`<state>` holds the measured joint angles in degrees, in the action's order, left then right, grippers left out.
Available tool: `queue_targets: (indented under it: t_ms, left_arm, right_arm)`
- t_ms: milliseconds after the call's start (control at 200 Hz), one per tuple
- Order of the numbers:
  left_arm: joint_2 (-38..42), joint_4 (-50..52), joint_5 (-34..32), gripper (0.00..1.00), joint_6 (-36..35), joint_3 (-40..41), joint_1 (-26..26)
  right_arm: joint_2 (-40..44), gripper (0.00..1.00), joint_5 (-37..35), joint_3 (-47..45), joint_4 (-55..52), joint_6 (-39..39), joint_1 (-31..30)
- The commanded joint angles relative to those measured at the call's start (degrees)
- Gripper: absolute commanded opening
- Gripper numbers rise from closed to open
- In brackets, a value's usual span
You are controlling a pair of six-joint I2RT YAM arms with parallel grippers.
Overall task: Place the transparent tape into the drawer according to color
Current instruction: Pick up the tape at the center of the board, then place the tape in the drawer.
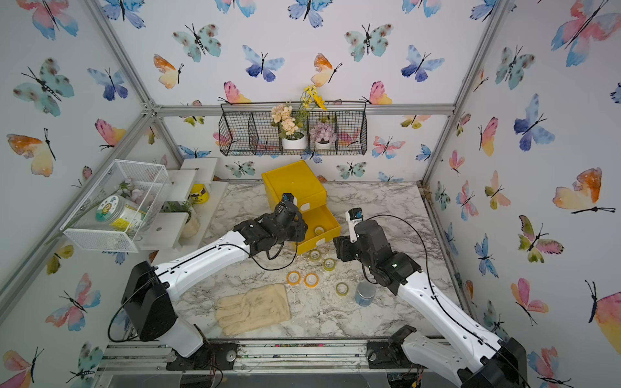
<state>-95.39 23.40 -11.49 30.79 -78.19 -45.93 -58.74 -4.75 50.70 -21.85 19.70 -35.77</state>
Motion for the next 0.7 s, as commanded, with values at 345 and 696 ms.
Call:
queue_targets:
  t_ms: [345,696]
  left_arm:
    - [-8.29,0.18,1.29,0.58,-0.68,-2.83,0.89]
    - [-6.46,1.75,1.72,0.73,-1.17,-5.17,1.11]
  right_arm:
    - [2.30,0.63,-0.89,-2.18,-1.09,1.17,-0.19]
    - [3.36,0.64,1.13,-2.00,-2.63,1.79,-0.26]
